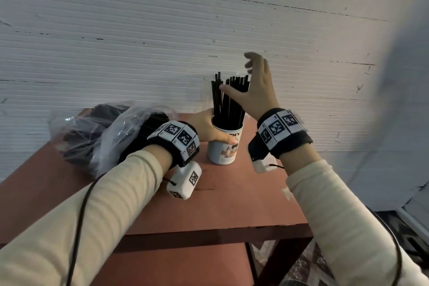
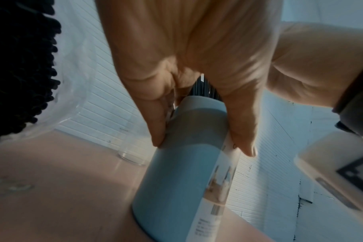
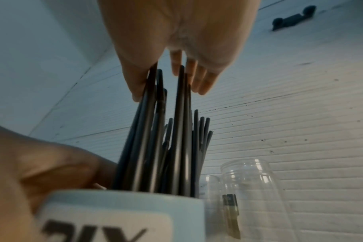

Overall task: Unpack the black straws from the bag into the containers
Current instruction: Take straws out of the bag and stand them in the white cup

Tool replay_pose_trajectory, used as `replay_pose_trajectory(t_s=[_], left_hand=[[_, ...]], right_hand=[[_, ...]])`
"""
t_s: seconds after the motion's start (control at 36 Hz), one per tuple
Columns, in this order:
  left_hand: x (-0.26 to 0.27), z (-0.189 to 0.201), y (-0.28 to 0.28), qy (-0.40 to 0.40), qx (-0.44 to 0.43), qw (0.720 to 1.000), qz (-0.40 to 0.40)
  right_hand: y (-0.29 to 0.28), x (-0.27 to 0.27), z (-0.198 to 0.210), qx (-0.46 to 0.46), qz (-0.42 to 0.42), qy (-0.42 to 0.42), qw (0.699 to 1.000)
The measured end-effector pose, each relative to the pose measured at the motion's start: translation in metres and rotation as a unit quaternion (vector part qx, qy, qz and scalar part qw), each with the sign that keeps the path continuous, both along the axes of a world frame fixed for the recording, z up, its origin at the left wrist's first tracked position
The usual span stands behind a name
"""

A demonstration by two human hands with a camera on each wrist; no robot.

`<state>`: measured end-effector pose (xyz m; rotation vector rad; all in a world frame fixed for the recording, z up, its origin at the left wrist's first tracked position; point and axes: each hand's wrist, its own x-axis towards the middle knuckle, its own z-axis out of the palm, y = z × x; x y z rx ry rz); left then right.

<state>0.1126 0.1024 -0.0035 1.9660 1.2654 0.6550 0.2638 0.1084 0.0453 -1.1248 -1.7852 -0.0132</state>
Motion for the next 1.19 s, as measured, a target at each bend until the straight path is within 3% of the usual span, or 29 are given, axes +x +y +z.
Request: replay_pose_trajectory(t_s=[0.06, 0.17, 0.36, 0.47, 0.58, 0.75, 0.92, 1.06, 1.19], left_hand=[[0.000, -0.001, 0.000, -0.001, 0.004, 1.000, 0.010], [0.001, -0.002, -0.002, 0.015, 0.014, 0.999, 0.030], [0.000, -0.003, -0.003, 0.024, 0.006, 0.998, 0.059], [0.002, -0.002, -0.007, 0.008, 0.002, 0.999, 0.038], [0.003, -0.001, -0.009, 0.019, -0.005, 0.999, 0.049], [-0.005, 0.005, -0.016, 0.045, -0.007, 0.997, 0.063], [-0.046, 0.028, -0.036, 0.034, 0.121, 0.976, 0.179], [-0.101, 0.048, -0.059, 0.048, 0.191, 0.951, 0.236], [-0.147, 0.039, -0.068, 0.085, 0.169, 0.949, 0.254]], right_hand=[[0.002, -0.001, 0.001, 0.026, 0.021, -0.045, 0.998], [0.011, -0.003, -0.001, -0.018, 0.025, -0.158, 0.987], [0.016, -0.005, 0.009, 0.019, 0.046, -0.127, 0.991], [0.014, -0.004, 0.013, -0.019, 0.016, -0.196, 0.980], [0.005, -0.003, 0.019, -0.010, 0.003, -0.154, 0.988], [-0.016, -0.013, 0.024, 0.069, 0.050, -0.079, 0.993], [-0.040, -0.037, 0.011, 0.094, 0.084, -0.023, 0.992], [-0.051, -0.070, -0.011, 0.018, 0.135, -0.043, 0.990], [-0.060, -0.100, -0.022, -0.001, 0.132, -0.113, 0.985]])
